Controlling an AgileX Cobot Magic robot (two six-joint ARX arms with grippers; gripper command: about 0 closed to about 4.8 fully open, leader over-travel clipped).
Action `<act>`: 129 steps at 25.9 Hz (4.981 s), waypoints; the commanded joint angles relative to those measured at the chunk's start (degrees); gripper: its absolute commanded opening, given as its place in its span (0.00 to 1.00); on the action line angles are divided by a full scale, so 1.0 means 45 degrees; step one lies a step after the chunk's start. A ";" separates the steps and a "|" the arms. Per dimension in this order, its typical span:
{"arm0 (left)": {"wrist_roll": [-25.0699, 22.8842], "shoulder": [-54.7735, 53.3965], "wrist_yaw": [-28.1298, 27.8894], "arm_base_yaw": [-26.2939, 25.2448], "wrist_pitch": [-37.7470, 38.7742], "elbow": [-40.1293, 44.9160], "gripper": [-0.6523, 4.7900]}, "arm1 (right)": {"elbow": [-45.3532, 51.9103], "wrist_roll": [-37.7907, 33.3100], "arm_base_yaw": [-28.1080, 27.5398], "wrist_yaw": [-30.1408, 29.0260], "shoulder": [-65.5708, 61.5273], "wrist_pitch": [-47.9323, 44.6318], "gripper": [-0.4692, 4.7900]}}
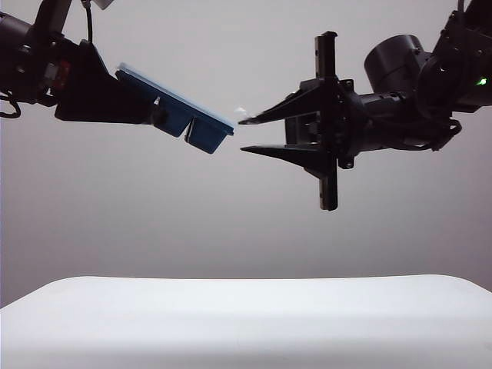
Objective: Pick up the ice cube tray, remove its lid, and then place both the tray and the lid back on the table.
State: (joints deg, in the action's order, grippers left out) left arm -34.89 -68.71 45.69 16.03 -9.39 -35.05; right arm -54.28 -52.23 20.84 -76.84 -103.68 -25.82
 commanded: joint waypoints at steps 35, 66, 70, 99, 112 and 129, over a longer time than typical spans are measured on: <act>0.0257 0.0015 -0.0155 0.0000 0.0481 -0.0058 0.61 | -0.0816 -0.3473 0.0214 0.0126 0.0063 -0.3929 0.07; -0.1462 -0.3133 -0.0141 -0.0471 -0.0884 0.0321 0.61 | 0.1608 0.5493 -0.4318 0.2662 0.0034 0.3570 0.07; -0.0957 -0.5391 0.0806 -0.1248 -0.2239 0.0316 0.61 | 0.1608 0.6620 -0.4891 0.4750 0.0034 0.4969 0.07; -0.1093 -0.9156 -0.1044 -0.1676 -0.4269 0.0306 1.00 | 0.1608 0.6669 -0.5270 0.6698 0.0034 0.5348 0.31; 0.0199 -0.5659 -0.4988 -0.1642 -0.3041 0.0301 1.00 | 0.1603 0.7650 -0.5226 0.5678 0.0185 0.6183 0.06; 0.4299 0.5916 -1.0346 -0.1438 0.6703 -0.0481 0.28 | 0.1525 0.9224 -0.5134 1.0647 0.7650 0.8714 0.08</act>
State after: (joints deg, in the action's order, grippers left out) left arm -16.82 -45.12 3.20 9.65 17.96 -36.88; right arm -47.24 -10.74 -2.02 -32.88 -71.99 13.76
